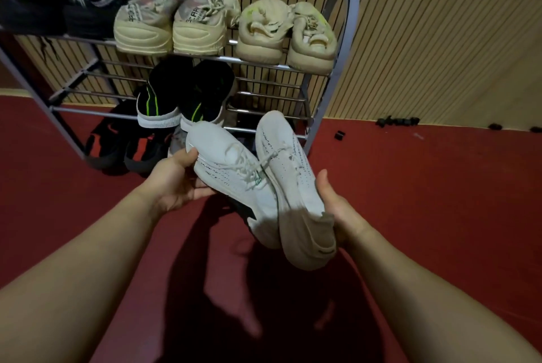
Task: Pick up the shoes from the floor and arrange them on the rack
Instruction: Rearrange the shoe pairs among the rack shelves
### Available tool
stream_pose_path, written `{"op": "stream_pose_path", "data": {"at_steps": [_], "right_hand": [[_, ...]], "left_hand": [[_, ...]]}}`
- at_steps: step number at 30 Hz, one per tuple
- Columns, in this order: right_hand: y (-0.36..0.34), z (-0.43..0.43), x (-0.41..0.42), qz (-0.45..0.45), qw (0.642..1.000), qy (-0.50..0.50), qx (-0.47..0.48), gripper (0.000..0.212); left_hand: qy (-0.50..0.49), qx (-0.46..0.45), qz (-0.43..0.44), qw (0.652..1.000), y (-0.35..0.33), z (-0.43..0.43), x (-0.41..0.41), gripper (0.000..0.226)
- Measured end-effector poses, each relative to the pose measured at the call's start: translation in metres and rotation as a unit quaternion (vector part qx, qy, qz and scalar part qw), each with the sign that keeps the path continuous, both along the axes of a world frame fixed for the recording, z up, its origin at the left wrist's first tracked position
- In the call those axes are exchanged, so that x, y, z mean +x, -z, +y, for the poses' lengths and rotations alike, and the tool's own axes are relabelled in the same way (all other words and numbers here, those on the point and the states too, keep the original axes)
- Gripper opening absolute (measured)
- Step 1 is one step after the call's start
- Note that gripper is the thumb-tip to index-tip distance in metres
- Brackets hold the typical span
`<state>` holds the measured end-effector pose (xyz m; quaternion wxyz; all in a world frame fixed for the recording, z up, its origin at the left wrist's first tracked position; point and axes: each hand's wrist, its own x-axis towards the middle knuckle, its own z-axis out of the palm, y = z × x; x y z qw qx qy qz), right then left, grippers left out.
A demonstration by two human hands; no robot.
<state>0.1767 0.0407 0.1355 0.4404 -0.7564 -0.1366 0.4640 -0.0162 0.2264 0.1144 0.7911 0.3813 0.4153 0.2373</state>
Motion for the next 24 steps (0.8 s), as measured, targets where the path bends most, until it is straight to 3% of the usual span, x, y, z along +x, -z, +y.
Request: {"op": "stream_pose_path", "data": {"at_steps": [5,9,15,24], "right_hand": [[-0.001,0.006,-0.018,0.039,0.999,-0.005,-0.011,0.051],[0.0,0.007,-0.025,0.02,0.999,-0.011,-0.033,0.057],[0.005,-0.002,-0.011,-0.012,1.0,0.02,-0.018,0.058],[0.008,-0.008,0.004,-0.033,0.998,0.041,0.023,0.061]], "left_hand": [[-0.008,0.064,0.053,0.996,0.008,-0.006,0.012,0.028],[0.013,0.049,0.01,0.999,0.011,-0.018,0.016,0.021],[0.111,0.094,-0.085,0.986,0.013,-0.04,0.02,0.072],[0.122,0.097,-0.146,0.977,0.015,-0.05,0.038,0.097]]}}
